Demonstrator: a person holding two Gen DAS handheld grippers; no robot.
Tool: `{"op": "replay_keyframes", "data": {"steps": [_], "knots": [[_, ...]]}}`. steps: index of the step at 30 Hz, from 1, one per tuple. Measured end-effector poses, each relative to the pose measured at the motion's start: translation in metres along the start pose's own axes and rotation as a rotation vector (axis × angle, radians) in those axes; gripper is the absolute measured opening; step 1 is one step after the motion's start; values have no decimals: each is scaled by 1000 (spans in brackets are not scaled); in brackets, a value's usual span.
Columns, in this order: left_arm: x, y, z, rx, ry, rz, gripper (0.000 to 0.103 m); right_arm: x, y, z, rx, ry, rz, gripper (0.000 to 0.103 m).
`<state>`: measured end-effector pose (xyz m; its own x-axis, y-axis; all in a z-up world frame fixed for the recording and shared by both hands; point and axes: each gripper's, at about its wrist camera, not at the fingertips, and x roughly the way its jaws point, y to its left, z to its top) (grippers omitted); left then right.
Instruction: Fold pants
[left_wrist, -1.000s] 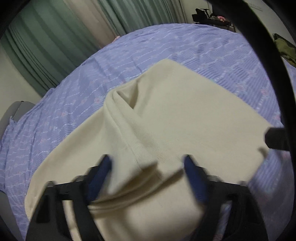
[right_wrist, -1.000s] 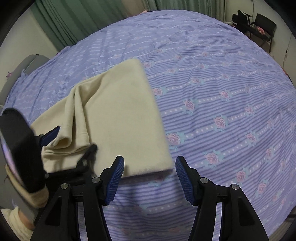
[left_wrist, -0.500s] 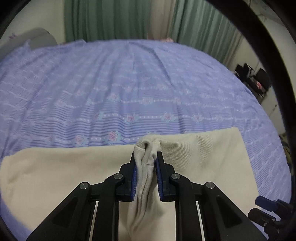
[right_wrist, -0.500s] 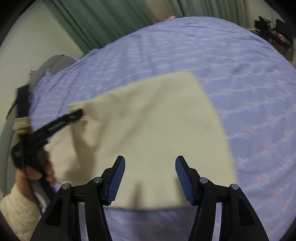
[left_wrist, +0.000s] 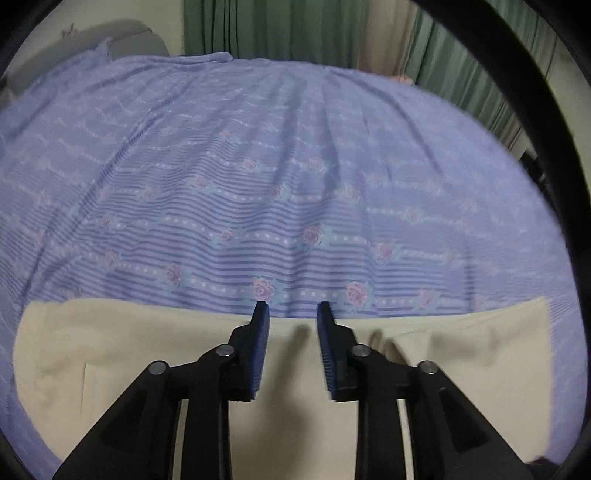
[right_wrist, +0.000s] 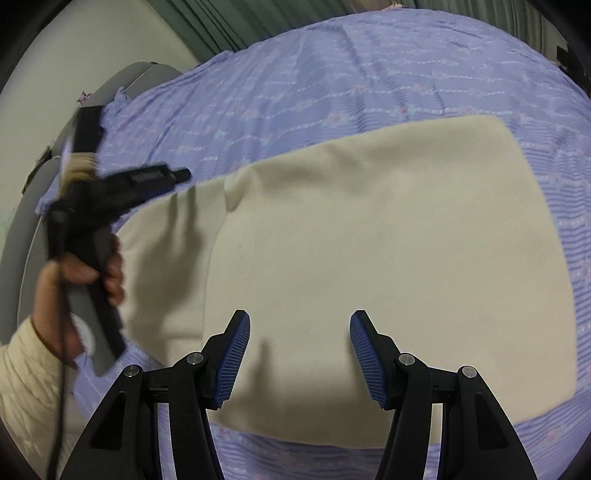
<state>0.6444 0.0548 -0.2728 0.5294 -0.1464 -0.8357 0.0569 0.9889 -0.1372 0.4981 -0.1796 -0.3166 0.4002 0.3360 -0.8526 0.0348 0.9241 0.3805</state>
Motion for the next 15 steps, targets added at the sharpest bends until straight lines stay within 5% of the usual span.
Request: {"op": "replay_keyframes", "data": {"steps": [6,11,15], "knots": [[-24,-25,-17,184,12,-198,34,-2,11,-17,15,6,44,57],[3,-46,-25,214,98,-269,32,15,32,-36,-32,59,41,39],[26,-50,-27,175,130,-260,7,26,43,-47,-80,73,17,33]]}}
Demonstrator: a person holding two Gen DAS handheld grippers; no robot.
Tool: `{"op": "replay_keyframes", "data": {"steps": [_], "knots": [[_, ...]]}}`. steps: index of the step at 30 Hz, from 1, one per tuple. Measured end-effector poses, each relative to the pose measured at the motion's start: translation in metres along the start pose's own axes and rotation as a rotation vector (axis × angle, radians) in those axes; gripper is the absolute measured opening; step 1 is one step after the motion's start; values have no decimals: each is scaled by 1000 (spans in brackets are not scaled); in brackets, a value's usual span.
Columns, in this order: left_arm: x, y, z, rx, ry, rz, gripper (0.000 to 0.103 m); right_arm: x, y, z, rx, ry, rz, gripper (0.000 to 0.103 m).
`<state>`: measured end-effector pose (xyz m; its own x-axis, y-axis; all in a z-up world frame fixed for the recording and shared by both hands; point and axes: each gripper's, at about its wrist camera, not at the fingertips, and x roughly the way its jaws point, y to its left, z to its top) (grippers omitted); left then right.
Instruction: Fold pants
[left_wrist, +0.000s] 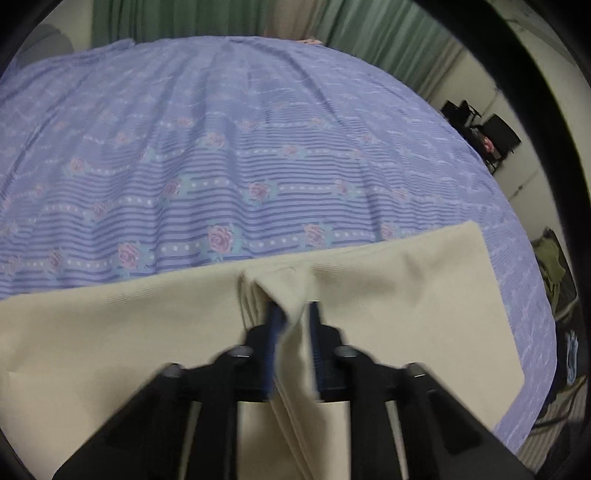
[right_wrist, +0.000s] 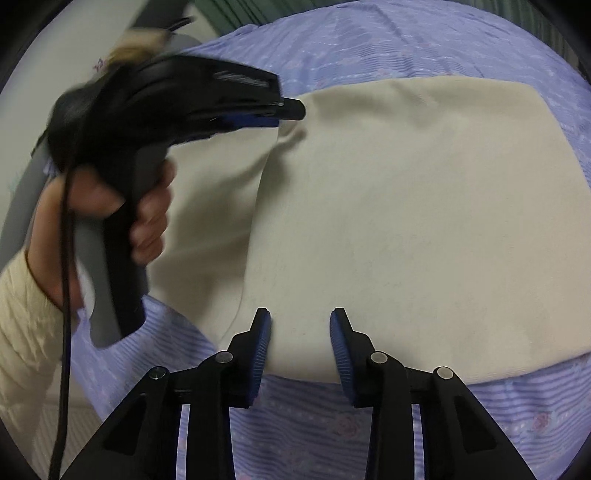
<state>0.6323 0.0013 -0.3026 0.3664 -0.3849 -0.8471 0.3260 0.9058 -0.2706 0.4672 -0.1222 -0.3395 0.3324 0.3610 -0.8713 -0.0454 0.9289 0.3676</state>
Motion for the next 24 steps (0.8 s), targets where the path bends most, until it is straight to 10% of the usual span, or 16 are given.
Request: {"op": "replay_keyframes", "data": {"steps": [5,9,12,24], "knots": [[4,13,7,-48,-42,41,7,13,-2,-2,21,24,16,29],[7,15,9,-48,-35,127,36,16,-2,-3,39,35,24,29],[-11,22,6,-77,-56,177,37,11,1,-3,42,47,34,29],[-206,26,-113,-191,-211,386,79,-108,13,-20,-2,-119,59,63]]}}
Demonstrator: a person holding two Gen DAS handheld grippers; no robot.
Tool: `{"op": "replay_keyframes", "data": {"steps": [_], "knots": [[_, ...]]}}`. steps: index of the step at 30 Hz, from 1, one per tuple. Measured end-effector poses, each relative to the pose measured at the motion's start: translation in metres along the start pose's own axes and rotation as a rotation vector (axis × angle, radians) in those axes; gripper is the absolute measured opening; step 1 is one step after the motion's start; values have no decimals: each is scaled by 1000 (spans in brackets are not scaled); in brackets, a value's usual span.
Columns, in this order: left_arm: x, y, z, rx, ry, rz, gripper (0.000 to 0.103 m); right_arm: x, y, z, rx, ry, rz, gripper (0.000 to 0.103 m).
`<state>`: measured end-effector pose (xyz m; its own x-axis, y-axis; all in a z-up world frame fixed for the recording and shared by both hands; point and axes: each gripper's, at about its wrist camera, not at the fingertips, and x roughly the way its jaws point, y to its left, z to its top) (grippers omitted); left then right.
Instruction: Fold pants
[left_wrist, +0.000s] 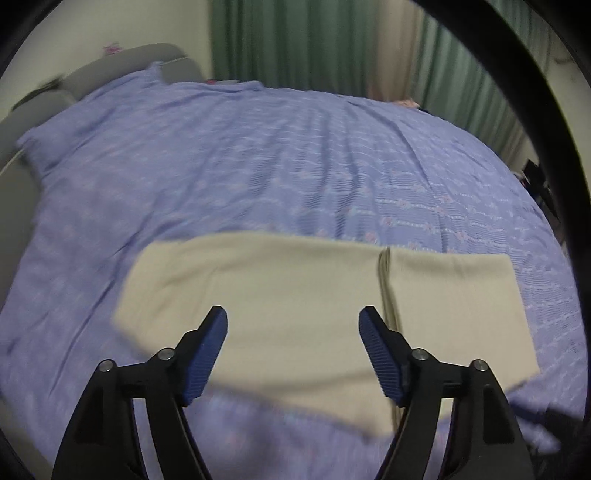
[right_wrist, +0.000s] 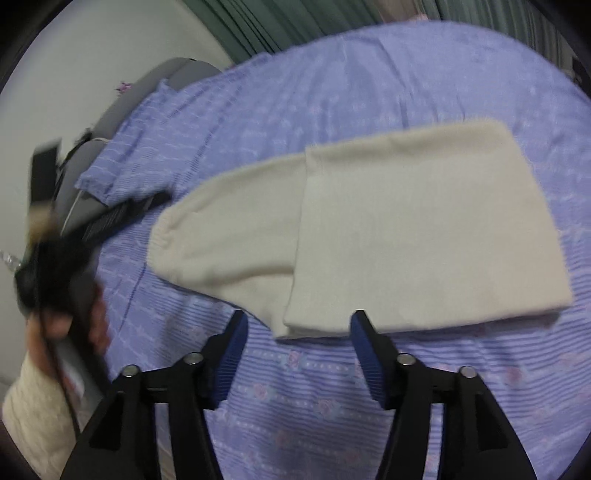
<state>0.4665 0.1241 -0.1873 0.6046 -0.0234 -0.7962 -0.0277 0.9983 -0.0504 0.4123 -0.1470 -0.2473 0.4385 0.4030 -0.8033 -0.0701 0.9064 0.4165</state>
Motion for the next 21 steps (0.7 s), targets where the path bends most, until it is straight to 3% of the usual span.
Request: {"op": "replay_keyframes", "data": {"steps": [3,8,14,21], "knots": [[-46,16,-29,-49,-18,63,87,-21,5,5,-25,-15,-9,69],[-82,47,-62,-145,-27,97,90,-41,35,8,-77,-36,-8,73],[-75,105,-73,-227,-44,56,92,-29,83,0,-137,-43,-34,75],[-10,170,-64,-203,2,-25,92,25,120,-2,-52,-29,-120,75]]}}
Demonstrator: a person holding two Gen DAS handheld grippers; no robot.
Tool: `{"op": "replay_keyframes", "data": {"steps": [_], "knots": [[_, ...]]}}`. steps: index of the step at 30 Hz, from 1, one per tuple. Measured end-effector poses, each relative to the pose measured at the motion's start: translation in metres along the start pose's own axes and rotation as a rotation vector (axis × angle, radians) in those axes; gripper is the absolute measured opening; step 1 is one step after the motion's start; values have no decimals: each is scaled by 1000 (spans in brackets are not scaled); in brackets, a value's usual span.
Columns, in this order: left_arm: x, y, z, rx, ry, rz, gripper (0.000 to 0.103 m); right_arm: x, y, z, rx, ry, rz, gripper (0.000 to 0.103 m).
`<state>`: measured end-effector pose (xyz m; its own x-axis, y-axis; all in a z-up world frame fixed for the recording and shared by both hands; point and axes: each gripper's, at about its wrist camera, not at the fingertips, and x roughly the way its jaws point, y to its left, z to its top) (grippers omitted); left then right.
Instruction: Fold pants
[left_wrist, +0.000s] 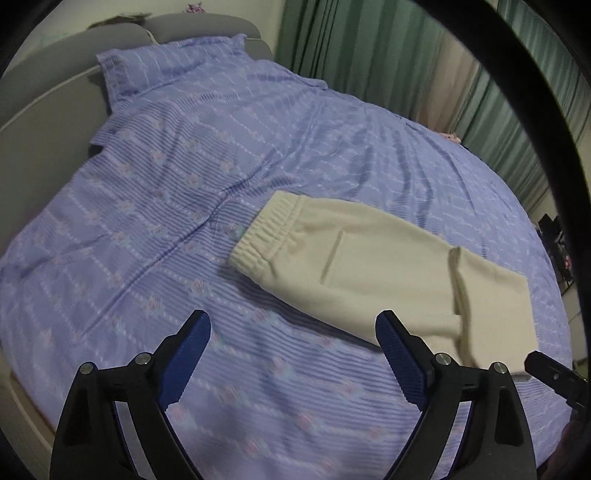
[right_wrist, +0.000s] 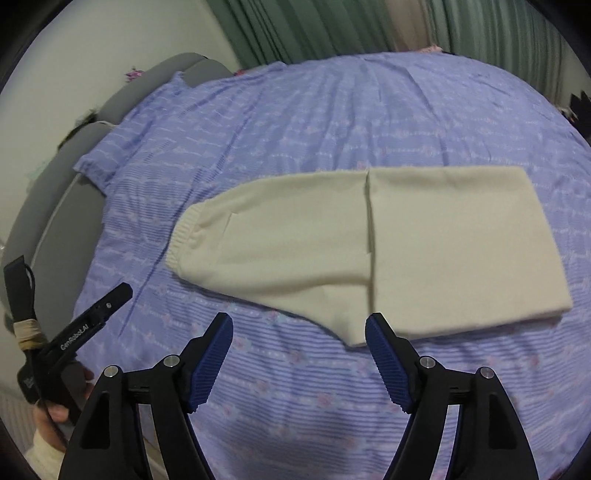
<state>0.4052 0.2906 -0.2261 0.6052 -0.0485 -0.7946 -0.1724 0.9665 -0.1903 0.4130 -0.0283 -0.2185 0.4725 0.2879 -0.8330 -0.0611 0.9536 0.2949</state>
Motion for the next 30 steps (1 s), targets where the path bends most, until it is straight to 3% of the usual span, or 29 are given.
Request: {"op": "replay_keyframes", "data": {"steps": [7,11,15,19,21,23,27,30], "knots": [[84,40,4,-135,115,-92,91,51,22,3,-18,24,-96,75],[93,29,11,-90,78,-66,90,72,22,31,-130,-22,-126,75],[101,-4,45,72,11,-128,91,94,11,82,-219,-28,-89,74],[129,-54,94,351,-12,-244,90,119,6,127,-374,15,-53,71],[144,-79,113,485,-18,-290,88,139,4,143,-472,65,-57,63],[164,-105,127,597,24,-331,87,157,0,154,-531,110,-54,59],[199,-141,133,740,109,-340,81,195,-16,173,-581,224,-16,48],[219,-161,128,812,171,-373,81,207,-20,181,-612,242,-9,46]]}}
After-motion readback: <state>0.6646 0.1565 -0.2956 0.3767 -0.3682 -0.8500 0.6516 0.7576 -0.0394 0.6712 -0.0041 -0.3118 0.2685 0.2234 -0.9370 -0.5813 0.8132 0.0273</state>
